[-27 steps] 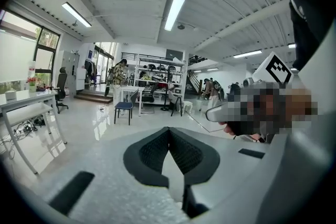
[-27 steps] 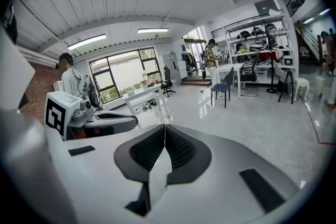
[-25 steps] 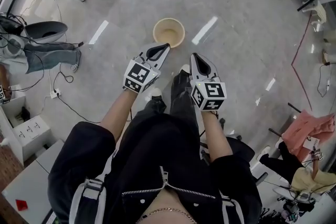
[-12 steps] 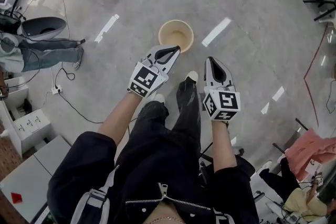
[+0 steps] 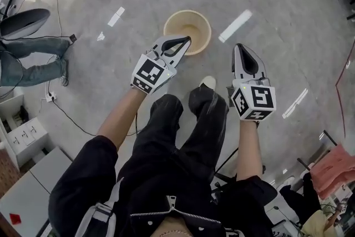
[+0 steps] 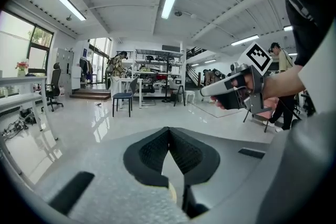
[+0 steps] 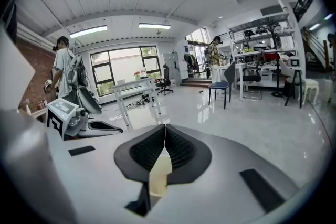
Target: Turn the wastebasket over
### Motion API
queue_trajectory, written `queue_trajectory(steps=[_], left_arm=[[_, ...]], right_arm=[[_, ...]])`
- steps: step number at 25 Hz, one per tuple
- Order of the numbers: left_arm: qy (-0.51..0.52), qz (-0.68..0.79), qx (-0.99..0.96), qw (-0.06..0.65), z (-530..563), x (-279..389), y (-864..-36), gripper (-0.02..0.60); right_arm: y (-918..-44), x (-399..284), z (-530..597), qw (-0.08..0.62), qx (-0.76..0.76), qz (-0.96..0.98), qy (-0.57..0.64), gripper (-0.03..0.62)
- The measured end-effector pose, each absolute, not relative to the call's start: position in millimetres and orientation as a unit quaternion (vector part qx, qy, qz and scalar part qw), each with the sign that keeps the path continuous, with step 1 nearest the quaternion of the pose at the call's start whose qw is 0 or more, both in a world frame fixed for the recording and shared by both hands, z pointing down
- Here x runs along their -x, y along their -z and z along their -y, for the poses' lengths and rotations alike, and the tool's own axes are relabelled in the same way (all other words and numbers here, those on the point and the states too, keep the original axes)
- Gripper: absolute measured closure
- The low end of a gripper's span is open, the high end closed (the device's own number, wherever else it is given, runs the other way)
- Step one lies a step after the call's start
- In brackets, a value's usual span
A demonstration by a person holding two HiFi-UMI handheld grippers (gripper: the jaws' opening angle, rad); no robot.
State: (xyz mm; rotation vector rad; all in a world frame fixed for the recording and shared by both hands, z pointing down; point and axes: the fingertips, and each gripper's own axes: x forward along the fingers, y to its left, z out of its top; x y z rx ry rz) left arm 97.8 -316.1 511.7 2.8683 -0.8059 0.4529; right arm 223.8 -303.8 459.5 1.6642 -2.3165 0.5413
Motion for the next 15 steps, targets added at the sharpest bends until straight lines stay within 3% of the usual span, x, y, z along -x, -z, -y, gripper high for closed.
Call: queue_trajectory(steps=[15], left_arm=[[-0.133, 0.263, -0.955, -0.003, 344, -77, -737, 0.577]], right_arm=[[-670, -190, 357, 0.128, -0.516, 0.841, -0.099, 0.583]])
